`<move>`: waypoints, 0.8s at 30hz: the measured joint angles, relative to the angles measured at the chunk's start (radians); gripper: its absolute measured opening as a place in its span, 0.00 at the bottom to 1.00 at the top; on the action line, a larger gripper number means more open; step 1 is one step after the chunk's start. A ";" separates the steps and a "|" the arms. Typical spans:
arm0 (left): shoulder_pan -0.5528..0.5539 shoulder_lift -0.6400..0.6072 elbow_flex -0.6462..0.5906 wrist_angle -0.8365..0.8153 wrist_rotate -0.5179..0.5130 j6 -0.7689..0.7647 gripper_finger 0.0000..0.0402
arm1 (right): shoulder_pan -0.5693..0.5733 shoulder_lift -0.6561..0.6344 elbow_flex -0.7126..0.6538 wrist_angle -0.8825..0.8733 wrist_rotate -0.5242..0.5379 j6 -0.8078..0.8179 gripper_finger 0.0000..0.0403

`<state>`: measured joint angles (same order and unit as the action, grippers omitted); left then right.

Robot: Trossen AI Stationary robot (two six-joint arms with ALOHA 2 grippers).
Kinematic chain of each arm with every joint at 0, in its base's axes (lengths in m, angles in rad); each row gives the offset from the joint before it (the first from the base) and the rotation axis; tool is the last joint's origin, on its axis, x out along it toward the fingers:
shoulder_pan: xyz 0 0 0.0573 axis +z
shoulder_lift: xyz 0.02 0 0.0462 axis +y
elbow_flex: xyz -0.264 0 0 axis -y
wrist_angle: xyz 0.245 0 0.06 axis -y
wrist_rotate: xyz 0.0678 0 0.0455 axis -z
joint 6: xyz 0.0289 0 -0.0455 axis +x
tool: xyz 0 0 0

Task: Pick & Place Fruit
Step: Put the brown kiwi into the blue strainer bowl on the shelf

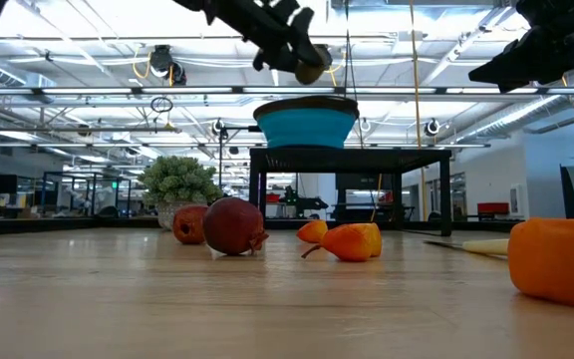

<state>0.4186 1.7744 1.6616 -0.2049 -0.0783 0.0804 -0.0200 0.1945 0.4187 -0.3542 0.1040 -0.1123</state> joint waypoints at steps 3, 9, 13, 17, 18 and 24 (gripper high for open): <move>0.009 0.045 0.030 0.000 0.000 0.022 0.54 | 0.000 0.000 0.000 -0.001 0.000 0.000 0.00; 0.037 0.076 0.033 -0.046 0.024 0.011 0.54 | 0.000 0.000 0.000 -0.002 0.000 0.000 0.00; 0.053 0.081 0.033 -0.088 0.026 0.011 0.54 | 0.000 0.000 0.000 -0.002 0.000 0.000 0.00; 0.059 0.093 0.035 -0.115 0.030 0.004 0.54 | 0.000 0.000 0.000 -0.002 0.000 0.000 0.00; 0.061 0.099 0.035 -0.130 0.030 0.003 0.54 | 0.000 0.000 0.000 -0.003 0.000 0.000 0.00; 0.059 0.124 0.035 -0.136 0.024 0.006 0.54 | 0.000 0.000 0.000 -0.003 -0.001 0.000 0.00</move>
<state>0.4774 1.8987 1.6962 -0.3414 -0.0540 0.0863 -0.0199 0.1944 0.4187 -0.3569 0.1033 -0.1120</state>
